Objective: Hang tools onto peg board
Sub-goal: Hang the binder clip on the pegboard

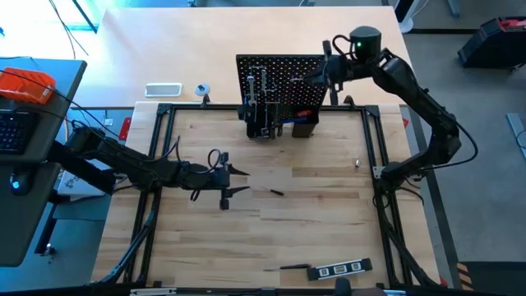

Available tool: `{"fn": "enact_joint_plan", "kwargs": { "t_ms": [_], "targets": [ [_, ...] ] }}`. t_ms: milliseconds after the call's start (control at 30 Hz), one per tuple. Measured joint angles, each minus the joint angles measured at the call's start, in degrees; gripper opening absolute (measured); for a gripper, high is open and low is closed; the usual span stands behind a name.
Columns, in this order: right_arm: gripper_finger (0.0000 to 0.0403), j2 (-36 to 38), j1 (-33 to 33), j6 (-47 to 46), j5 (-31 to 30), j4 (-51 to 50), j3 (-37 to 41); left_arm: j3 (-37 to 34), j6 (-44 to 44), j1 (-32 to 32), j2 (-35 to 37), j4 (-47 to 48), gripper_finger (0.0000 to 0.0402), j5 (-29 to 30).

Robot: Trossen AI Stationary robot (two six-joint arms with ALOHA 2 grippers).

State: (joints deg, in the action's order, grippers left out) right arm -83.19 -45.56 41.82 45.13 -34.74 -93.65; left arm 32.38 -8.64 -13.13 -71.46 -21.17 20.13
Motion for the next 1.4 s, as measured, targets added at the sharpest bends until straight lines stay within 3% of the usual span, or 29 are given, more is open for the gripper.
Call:
{"fn": "enact_joint_plan", "kwargs": {
  "t_ms": [200, 400, 767, 1000, 1100, 1233, 1400],
  "targets": [
    [0.0000, 0.5, 3.6, 5.4, -5.4, -4.8, 0.0, 0.0, -0.1, 0.0, 0.0, 0.5, 0.0184, 0.0],
    [0.0000, 1.2, 8.1, 7.8, -17.8, -10.1, 0.3, 0.0, 0.0, 0.0, 0.0, 2.0, 0.0184, 0.0],
    [0.0000, 6.8, 11.5, 6.3, -28.3, -12.7, 5.0, -0.2, -2.4, 0.0, 0.0, 2.9, 0.0184, 0.0],
    [0.0000, 14.7, 10.0, 4.1, -27.9, -3.4, 16.3, -0.2, -2.3, 0.0, 0.0, 3.3, 0.0184, -0.1],
    [0.0000, 17.1, 9.9, 3.1, -23.2, 5.6, 22.8, -0.2, -2.4, 0.0, 0.0, 3.1, 0.0184, -0.1],
    [0.0000, 17.1, 9.9, 3.1, -19.6, 17.1, 29.4, -0.2, -2.6, 0.0, 0.0, 1.5, 0.0184, 0.0],
    [0.0000, 14.9, 9.9, 4.2, -18.1, 25.2, 31.7, -0.2, -2.6, 0.0, 0.0, 1.3, 0.0184, -0.1]
  ]
}}
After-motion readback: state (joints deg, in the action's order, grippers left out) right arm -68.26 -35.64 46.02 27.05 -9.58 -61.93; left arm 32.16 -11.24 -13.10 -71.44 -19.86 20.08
